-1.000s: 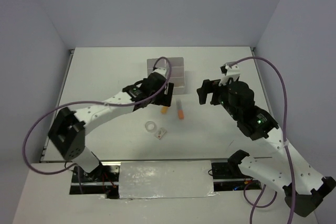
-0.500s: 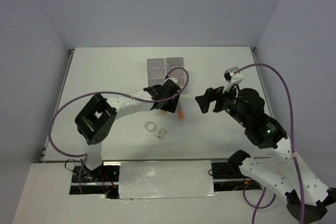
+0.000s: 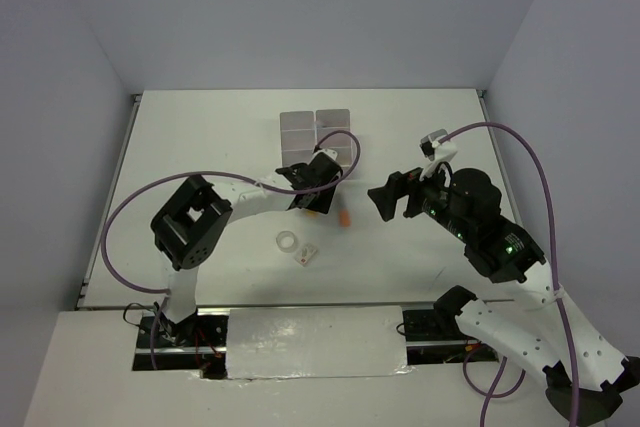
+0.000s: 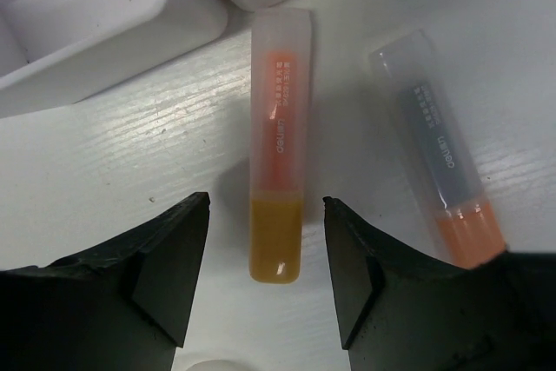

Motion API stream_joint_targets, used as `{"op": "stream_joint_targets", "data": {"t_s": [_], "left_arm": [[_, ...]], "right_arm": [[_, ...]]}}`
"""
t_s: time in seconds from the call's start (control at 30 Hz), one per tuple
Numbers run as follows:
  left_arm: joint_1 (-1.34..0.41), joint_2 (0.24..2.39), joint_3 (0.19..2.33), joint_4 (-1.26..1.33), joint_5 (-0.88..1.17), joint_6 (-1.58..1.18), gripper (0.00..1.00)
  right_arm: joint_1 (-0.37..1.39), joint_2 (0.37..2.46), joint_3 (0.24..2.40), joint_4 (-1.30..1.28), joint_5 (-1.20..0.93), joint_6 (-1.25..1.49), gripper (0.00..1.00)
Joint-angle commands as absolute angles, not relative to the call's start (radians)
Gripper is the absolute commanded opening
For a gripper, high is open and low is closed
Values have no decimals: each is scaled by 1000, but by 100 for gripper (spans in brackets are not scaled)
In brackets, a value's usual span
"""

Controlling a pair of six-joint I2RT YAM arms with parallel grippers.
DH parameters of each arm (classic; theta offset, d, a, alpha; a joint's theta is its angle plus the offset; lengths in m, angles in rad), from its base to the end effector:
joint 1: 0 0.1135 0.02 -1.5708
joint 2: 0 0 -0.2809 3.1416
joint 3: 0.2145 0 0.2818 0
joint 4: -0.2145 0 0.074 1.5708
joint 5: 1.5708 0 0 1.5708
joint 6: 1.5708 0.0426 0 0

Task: Sort the stationery into containers
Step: Pick up the pen from the center of the board.

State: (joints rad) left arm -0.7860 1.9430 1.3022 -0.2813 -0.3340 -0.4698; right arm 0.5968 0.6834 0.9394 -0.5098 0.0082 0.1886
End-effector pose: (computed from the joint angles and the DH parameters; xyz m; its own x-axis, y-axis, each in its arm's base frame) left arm 0.3263 -0.3069 0.1676 -0.7414 0.1371 -0.6570 0.2163 0.9755 -0.0406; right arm 0.1377 0.0931 0.3893 -0.3081 0.0173 -0.9512 -0.5066 0.8433 0.1795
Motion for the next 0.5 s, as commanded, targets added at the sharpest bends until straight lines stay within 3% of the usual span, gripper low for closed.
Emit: {"op": "stream_joint_targets", "data": {"t_s": [0.0, 0.2, 0.3, 0.43, 0.47], "left_arm": [[-776, 1971, 1293, -232, -327, -451, 67], [-775, 1985, 1253, -199, -293, -443, 62], [-776, 1974, 1236, -193, -265, -440, 46], [-807, 1883, 1206, -232, -276, -436, 13], [-819, 1856, 1195, -244, -302, -433, 9]], "right_arm": [[598, 677, 954, -480, -18, 173, 100], [598, 666, 963, -482, -14, 167, 100], [598, 666, 968, -480, -11, 164, 100], [600, 666, 974, -485, -5, 161, 100], [598, 666, 976, -485, -3, 161, 100]]}}
